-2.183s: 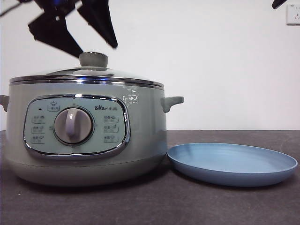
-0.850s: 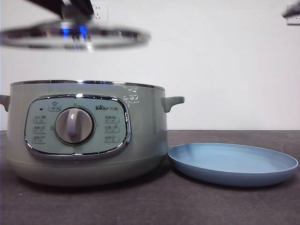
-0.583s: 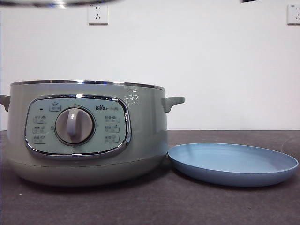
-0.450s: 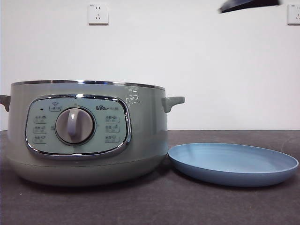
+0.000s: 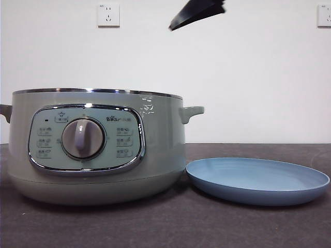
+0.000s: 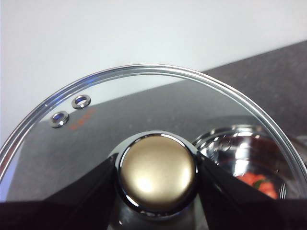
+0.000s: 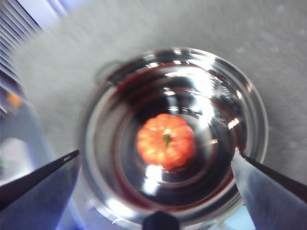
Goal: Take the pumpkin out from the steamer,put the pumpkin in the blue plate,close the lid
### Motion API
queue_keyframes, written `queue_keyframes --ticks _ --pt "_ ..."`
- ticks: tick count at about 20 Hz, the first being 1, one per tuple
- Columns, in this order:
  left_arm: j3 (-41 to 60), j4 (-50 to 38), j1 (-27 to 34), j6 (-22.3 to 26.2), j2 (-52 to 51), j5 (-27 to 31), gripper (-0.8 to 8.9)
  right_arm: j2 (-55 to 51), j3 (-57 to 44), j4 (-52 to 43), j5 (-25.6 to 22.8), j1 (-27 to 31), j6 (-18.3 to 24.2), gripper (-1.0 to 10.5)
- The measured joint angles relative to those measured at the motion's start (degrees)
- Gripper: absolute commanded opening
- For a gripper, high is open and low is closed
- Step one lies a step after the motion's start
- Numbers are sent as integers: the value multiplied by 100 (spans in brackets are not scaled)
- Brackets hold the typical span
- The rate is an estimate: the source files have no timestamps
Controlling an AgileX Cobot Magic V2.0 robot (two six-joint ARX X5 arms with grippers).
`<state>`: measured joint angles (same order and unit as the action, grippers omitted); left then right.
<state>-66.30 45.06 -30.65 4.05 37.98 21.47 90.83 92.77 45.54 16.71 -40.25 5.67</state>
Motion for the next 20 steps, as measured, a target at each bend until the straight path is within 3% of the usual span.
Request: queue_keyframes --ticks 3,6,18,19,20 --pt "0 129 0 2 4 81 -8 647 741 103 -376 -284 321 631" --pt "0 131 0 2 44 52 -9 1189 866 116 -800 -509 656 631" --pt "0 271 0 2 37 55 -8 2885 868 -168 -920 -660 1019 623" --pt "0 273 0 2 35 57 -8 2905 868 -155 -920 -669 1023 540" --pt "0 273 0 2 35 57 -9 2907 868 -164 -922 -680 1023 350"
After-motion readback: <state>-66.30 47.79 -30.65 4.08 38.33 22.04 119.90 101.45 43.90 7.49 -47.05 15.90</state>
